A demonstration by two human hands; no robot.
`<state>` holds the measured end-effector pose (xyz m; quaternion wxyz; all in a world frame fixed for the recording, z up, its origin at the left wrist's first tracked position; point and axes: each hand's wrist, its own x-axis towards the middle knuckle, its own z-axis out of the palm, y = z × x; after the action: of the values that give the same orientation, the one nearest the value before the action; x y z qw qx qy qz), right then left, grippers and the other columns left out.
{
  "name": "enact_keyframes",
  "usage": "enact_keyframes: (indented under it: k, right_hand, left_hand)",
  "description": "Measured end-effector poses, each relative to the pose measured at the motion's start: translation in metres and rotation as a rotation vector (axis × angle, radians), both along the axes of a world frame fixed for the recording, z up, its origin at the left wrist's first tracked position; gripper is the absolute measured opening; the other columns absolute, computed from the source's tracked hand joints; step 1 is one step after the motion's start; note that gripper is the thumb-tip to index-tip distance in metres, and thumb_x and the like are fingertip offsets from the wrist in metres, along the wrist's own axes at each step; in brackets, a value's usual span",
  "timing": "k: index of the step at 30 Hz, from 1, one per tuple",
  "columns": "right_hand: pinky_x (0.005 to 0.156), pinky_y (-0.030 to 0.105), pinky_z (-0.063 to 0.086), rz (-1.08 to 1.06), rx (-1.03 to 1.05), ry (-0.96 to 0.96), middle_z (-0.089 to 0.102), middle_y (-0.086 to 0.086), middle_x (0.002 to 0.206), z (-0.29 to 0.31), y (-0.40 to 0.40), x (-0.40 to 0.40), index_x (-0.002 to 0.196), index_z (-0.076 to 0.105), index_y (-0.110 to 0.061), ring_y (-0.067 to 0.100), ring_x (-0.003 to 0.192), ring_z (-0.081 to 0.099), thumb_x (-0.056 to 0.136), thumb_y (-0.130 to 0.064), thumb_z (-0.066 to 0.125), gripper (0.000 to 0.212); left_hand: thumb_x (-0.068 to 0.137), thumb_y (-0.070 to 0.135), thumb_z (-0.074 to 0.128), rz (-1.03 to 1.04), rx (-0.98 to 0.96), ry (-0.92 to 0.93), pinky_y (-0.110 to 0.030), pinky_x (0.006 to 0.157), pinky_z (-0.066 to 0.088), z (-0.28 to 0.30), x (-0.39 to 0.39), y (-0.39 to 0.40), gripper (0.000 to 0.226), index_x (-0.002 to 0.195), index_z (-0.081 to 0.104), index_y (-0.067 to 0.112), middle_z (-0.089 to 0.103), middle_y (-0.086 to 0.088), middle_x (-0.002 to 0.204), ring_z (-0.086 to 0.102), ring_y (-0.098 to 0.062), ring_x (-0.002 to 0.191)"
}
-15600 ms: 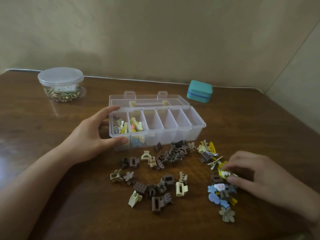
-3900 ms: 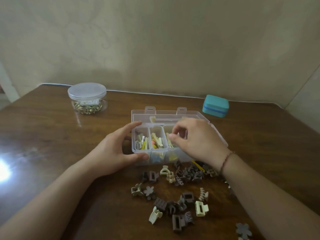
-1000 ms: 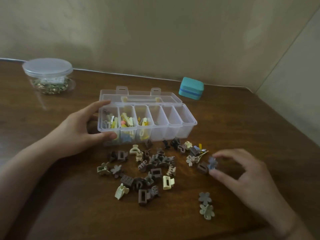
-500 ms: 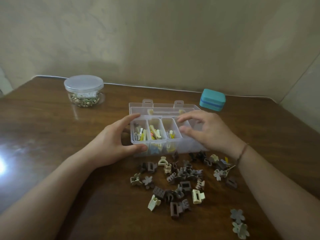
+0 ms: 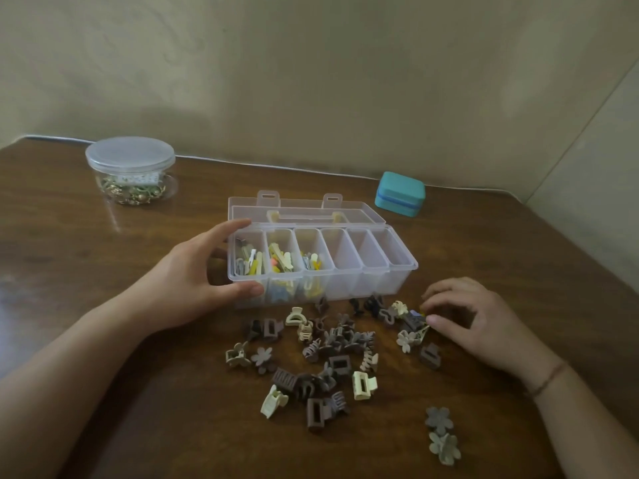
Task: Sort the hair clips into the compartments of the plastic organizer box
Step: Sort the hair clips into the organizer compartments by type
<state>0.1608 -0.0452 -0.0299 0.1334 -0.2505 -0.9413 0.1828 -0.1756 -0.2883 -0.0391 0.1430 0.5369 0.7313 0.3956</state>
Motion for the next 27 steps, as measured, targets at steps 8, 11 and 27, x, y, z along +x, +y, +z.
enact_keyframes:
  k: [8,11,27]
  right_hand:
    - [0.079,0.021,0.045,-0.023,0.049,0.084,0.065,-0.022,0.088,0.01,0.002,-0.003,0.083,0.068,-0.043,-0.001,0.097,0.056,0.081,-0.019,0.073,0.024]
    - [0.07,0.02,0.045,-0.007,0.057,0.14,0.065,-0.023,0.093,0.031,0.006,-0.008,0.081,0.067,-0.044,0.003,0.09,0.059,0.08,-0.017,0.073,0.028]
    - [0.074,0.019,0.05,0.241,0.072,0.169,0.065,-0.017,0.086,0.049,-0.059,-0.145,0.088,0.068,-0.033,-0.003,0.083,0.058,0.088,-0.025,0.067,0.008]
  left_hand:
    - [0.059,0.07,0.073,0.008,-0.001,-0.006,-0.04,0.105,0.048,0.0,0.001,-0.001,0.1,0.148,0.031,0.048,0.052,0.012,0.143,0.053,-0.001,0.123]
    - [0.059,0.071,0.073,0.005,0.001,-0.004,-0.04,0.106,0.047,-0.001,0.0,-0.001,0.1,0.148,0.031,0.049,0.055,0.013,0.14,0.054,0.001,0.122]
    - [0.06,0.073,0.072,-0.002,0.001,0.001,-0.029,0.103,0.047,0.002,0.001,-0.002,0.102,0.149,0.03,0.047,0.054,0.018,0.138,0.053,0.012,0.116]
